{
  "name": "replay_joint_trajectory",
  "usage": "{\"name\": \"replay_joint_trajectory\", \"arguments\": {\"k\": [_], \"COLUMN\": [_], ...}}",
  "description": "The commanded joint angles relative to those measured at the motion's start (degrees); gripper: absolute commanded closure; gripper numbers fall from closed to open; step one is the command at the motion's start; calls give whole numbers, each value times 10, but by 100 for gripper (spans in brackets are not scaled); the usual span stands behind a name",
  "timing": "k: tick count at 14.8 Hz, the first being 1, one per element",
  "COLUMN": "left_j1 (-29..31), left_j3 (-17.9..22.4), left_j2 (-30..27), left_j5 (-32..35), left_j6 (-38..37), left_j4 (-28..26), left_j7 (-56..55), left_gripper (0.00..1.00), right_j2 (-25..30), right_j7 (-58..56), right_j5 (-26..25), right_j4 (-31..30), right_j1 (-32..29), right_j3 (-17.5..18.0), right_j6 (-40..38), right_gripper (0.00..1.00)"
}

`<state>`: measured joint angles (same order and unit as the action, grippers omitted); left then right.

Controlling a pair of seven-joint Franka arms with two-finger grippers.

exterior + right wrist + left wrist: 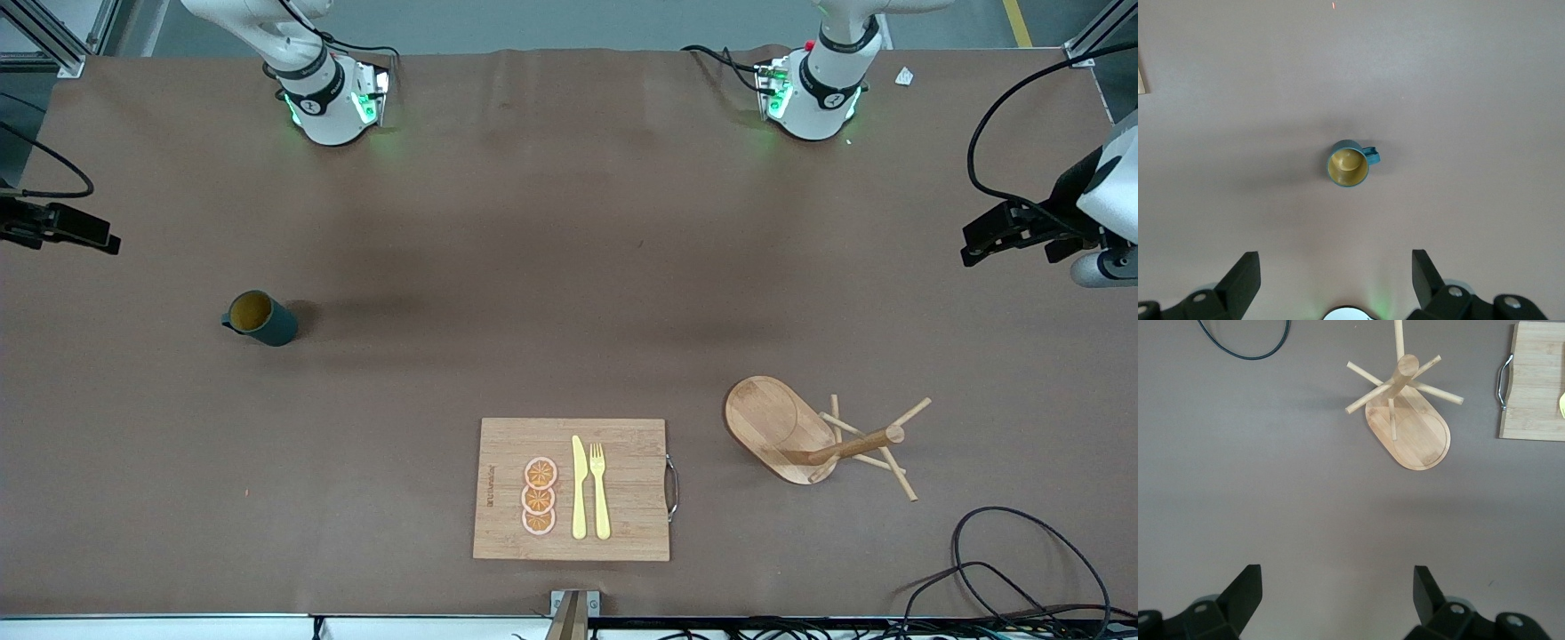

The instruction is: Transfer cup from left to right arm and place

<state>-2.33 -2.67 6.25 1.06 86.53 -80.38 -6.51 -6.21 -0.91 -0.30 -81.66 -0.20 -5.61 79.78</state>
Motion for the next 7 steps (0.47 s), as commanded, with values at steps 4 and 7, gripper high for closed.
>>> {"name": "replay_joint_trajectory", "arguments": {"k": [4, 7], "left_j1": [4, 4], "left_j3": [-1, -1], "left_j2": [-3, -3], "left_j5": [-11, -11], "left_j6": [0, 0], "left_j4": [-1, -1], "left_j7": [8, 8], "left_gripper": [0, 0], "right_j2": [-6, 0], "right_j7": [11, 13], "right_j5": [9, 9], "right_j4": [12, 12], "right_j1": [-16, -14], "right_j3": [8, 9], "right_j6": [-21, -27], "right_gripper": [0, 0]}}
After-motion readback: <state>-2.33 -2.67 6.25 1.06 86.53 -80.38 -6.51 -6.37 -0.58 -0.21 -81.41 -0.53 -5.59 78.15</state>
